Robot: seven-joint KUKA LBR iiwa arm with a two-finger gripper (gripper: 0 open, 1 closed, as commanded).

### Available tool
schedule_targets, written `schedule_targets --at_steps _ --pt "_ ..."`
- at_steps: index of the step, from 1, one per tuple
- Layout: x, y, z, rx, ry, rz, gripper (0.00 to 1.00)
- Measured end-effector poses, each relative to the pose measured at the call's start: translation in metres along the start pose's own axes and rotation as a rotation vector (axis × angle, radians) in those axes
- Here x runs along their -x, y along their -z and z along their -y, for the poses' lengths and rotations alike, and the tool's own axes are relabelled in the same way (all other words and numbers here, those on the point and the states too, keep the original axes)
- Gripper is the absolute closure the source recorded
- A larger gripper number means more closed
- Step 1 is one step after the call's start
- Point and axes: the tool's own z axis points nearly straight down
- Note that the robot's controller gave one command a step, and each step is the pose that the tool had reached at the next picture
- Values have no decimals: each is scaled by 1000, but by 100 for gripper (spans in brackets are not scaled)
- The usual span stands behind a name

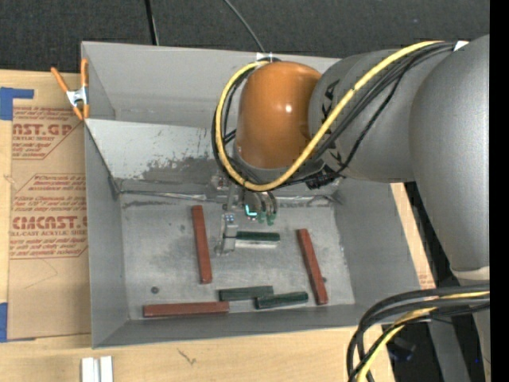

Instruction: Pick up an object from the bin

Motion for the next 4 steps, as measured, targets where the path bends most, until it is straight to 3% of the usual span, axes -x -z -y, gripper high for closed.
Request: schedule_targets --at_steps 1,2,3,4 --pt "2 4 0 1 -1 7 0" --pt "7 -15 -6 0 103 16 0" --pt "14 -73 -12 -1 422 11 0" --pt "16 -91 -18 -1 419 3 0"
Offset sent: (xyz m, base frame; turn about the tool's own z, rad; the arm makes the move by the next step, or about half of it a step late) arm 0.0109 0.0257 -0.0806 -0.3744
